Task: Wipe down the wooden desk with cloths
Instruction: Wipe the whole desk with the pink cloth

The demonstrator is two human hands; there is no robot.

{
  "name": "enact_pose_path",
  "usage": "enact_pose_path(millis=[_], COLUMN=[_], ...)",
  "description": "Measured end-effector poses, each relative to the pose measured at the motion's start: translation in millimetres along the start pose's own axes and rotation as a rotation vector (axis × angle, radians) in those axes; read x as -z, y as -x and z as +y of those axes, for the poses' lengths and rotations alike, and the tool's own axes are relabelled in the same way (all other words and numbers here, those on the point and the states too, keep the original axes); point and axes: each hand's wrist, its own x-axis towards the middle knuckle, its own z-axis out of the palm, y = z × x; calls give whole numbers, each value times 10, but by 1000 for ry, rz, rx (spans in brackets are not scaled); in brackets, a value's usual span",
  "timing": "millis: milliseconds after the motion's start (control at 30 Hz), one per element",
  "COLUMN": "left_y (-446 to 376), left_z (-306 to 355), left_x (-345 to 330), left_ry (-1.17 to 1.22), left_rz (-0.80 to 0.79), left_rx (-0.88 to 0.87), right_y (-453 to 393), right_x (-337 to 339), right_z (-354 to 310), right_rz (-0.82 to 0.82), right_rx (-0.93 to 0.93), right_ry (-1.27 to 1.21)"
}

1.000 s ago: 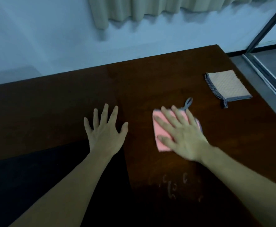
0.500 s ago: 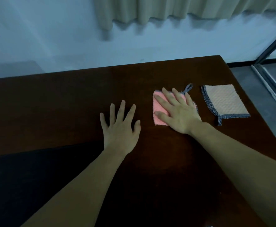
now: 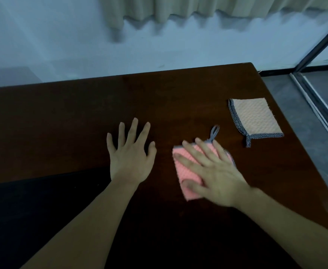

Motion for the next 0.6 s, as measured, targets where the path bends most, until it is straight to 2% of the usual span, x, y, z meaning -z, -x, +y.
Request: enact_pose_path(millis=[200, 333, 600], left_y=[-12, -6, -37], left_z=[0, -8, -13], left_x=[-30, -38, 88], left_ry=[-18, -18, 45], left_rz=[2, 8, -60], left_rx=[2, -4, 6], right_y=[-716, -639, 326], right_x=[247, 253, -104], right_z=[337, 220, -31], right_rz=[26, 24, 5], right_rx=[-162, -206, 33], right_ry=[5, -6, 15])
